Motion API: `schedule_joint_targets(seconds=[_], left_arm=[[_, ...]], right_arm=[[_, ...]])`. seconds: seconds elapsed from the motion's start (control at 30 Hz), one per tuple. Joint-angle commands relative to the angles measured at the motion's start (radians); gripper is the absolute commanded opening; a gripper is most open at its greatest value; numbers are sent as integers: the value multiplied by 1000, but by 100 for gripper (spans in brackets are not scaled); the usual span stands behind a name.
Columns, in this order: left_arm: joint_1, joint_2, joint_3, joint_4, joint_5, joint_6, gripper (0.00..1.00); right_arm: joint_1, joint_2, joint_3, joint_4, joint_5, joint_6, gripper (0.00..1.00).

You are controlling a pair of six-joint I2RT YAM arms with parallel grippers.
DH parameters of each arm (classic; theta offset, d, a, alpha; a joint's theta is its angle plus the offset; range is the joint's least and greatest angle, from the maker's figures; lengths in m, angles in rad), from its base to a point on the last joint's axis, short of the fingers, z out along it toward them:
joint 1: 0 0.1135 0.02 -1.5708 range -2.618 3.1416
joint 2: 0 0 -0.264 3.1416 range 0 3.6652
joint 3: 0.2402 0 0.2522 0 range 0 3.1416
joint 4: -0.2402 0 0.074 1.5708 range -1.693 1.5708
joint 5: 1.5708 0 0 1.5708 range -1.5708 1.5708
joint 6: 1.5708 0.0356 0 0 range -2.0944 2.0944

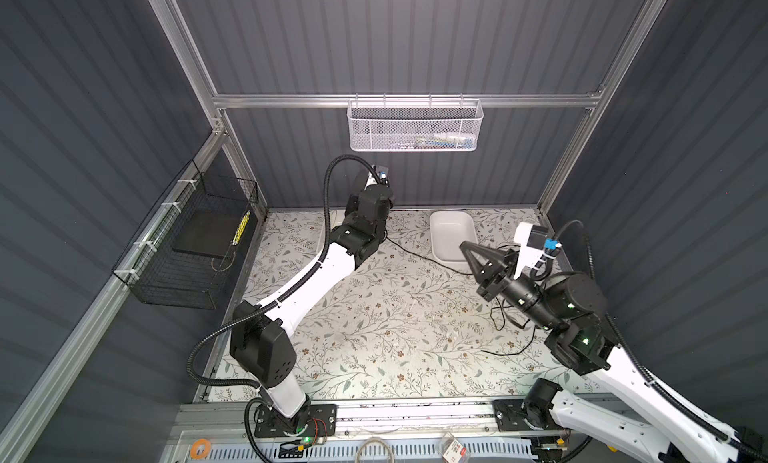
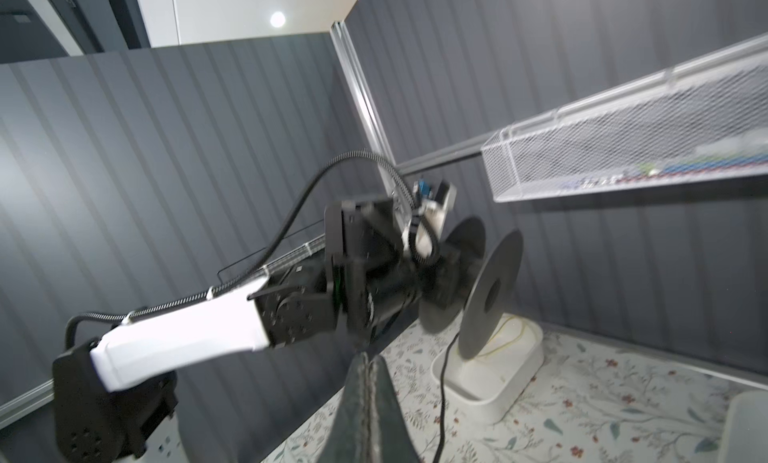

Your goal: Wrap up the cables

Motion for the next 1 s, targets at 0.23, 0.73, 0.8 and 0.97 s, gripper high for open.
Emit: schedule_joint_targets(seconds=[0.23, 0.73, 0.8, 0.97], left_arm=[[-117, -184, -184, -217, -7, -22, 0], [-221, -547, -489, -617, 29, -288, 0], [-221, -585, -479, -685, 20, -316, 0], [-220, -667, -428, -818, -12, -350, 0]], right_arm=[[-449, 251, 366, -32, -293, 158, 0], [-840, 672, 607, 288, -435, 649, 18], [-865, 721, 643, 277, -441, 663, 18], [-891, 872, 743, 225, -451, 655, 1]])
